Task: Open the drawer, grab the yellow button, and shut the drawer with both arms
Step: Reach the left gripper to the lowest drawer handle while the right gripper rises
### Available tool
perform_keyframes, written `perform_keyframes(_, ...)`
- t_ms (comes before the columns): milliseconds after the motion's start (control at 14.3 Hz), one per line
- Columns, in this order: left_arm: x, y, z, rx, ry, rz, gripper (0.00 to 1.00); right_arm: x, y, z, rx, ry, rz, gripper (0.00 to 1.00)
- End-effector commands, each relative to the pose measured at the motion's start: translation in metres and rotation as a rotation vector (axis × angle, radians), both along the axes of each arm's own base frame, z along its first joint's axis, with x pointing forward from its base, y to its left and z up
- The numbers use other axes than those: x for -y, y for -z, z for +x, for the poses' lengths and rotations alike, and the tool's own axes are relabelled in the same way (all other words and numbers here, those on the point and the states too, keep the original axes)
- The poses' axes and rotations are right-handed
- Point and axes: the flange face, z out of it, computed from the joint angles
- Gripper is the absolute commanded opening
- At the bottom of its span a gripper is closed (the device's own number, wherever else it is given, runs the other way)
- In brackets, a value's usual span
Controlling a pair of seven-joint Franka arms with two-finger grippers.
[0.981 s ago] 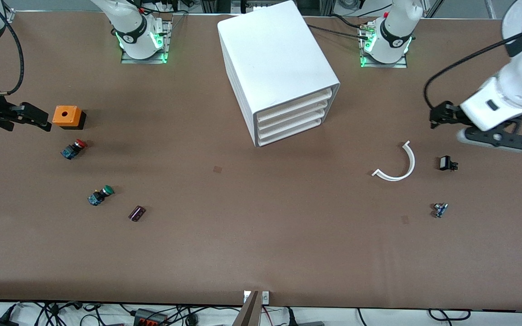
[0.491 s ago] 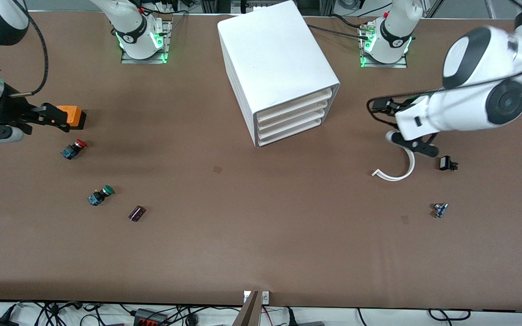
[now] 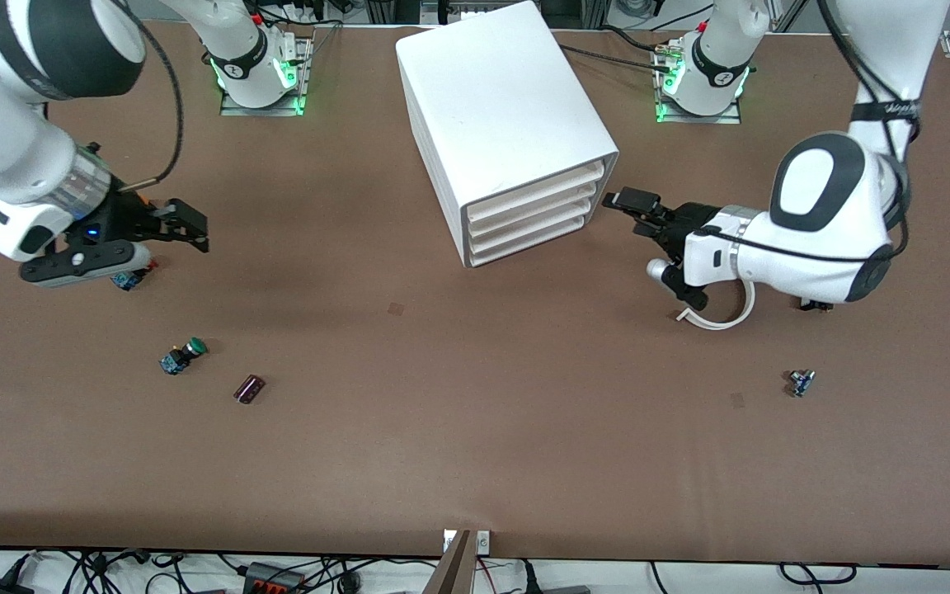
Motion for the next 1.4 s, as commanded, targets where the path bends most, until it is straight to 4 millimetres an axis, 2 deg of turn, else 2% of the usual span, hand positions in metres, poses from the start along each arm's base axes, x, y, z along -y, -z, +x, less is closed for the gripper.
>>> perform_keyframes(0,0.006,0.032,-0.008,0.01,0.042,-0.171,0.63,-0.021,-0.001,0.005,0.011,-0.019,0.024,1.0)
perform_keyframes(70,0.005,0.051,-0.01,0.015,0.08,-0.228,0.59,-0.028,0.0,0.004,0.005,-0.024,0.046,1.0)
perform_keyframes(210,0.005,0.086,-0.019,0.005,0.085,-0.333,0.58,-0.03,0.0,0.004,0.006,-0.022,0.06,1.0)
perform_keyframes(350,0.014,0.109,-0.03,-0.009,0.07,-0.407,0.55,-0.032,-0.004,0.007,0.037,-0.022,0.068,1.0)
perform_keyframes(631,0.027,0.127,-0.053,-0.022,0.081,-0.479,0.51,-0.03,-0.004,0.009,0.039,-0.017,0.07,1.0)
perform_keyframes(771,0.038,0.135,-0.065,-0.035,0.073,-0.522,0.5,-0.028,0.002,0.011,0.03,-0.012,0.069,1.0)
perform_keyframes(911,0.041,0.139,-0.071,-0.028,0.085,-0.535,0.48,-0.03,0.007,0.012,0.022,-0.015,0.065,1.0)
perform_keyframes(981,0.041,0.14,-0.073,-0.02,0.091,-0.544,0.44,-0.034,0.006,0.012,0.024,-0.022,0.065,1.0)
perform_keyframes(1192,0.04,0.141,-0.074,-0.016,0.096,-0.549,0.16,-0.046,0.007,0.018,0.034,-0.038,0.067,1.0)
perform_keyframes(1332,0.04,0.141,-0.073,-0.014,0.095,-0.547,0.08,-0.053,0.009,0.023,0.035,-0.045,0.07,1.0)
